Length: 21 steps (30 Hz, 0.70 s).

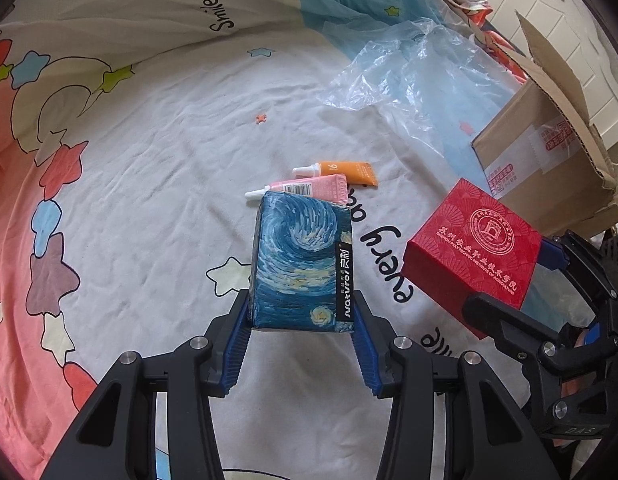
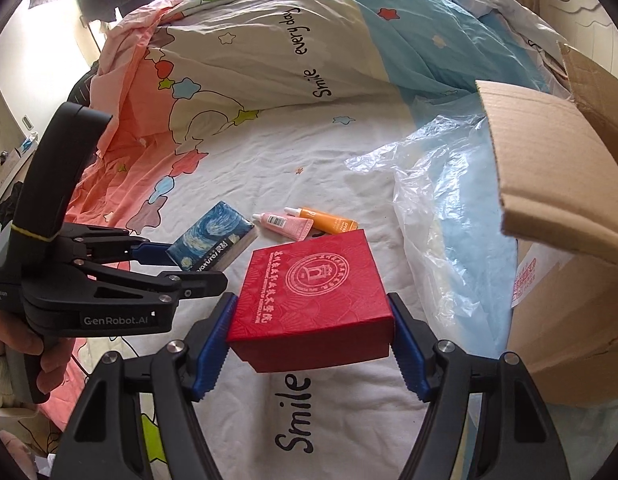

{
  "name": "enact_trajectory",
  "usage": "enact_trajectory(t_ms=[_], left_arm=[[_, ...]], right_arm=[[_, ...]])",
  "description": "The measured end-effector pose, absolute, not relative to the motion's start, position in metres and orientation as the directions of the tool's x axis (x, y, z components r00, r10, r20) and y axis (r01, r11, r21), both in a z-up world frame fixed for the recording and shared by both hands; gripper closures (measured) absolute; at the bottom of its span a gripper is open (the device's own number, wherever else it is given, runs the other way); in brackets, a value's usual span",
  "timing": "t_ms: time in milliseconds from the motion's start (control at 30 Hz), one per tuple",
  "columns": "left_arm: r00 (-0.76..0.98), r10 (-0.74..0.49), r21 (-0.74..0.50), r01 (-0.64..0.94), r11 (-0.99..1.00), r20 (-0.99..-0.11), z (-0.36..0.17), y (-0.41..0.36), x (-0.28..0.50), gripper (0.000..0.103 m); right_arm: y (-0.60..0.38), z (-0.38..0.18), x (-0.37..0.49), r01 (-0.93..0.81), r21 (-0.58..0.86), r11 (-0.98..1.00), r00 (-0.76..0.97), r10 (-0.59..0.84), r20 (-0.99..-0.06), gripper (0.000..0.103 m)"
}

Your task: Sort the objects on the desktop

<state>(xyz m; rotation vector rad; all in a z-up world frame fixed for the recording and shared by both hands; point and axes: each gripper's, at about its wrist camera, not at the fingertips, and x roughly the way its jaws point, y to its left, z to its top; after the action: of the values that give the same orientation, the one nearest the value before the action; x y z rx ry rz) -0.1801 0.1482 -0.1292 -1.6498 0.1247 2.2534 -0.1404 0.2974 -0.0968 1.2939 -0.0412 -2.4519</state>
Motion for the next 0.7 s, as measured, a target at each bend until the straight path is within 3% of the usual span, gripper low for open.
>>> enact_trajectory(t_ms=[700], left_arm=[[-0.331,0.274,-0.116,-0.424,-0.898,-0.903,-0.035,0.163,-0.138,0.055]], right_arm=[[0.301,-0.006,-0.097,0.294,0.106,-0.95,-0.611,-0.272,-0.744,0.034]])
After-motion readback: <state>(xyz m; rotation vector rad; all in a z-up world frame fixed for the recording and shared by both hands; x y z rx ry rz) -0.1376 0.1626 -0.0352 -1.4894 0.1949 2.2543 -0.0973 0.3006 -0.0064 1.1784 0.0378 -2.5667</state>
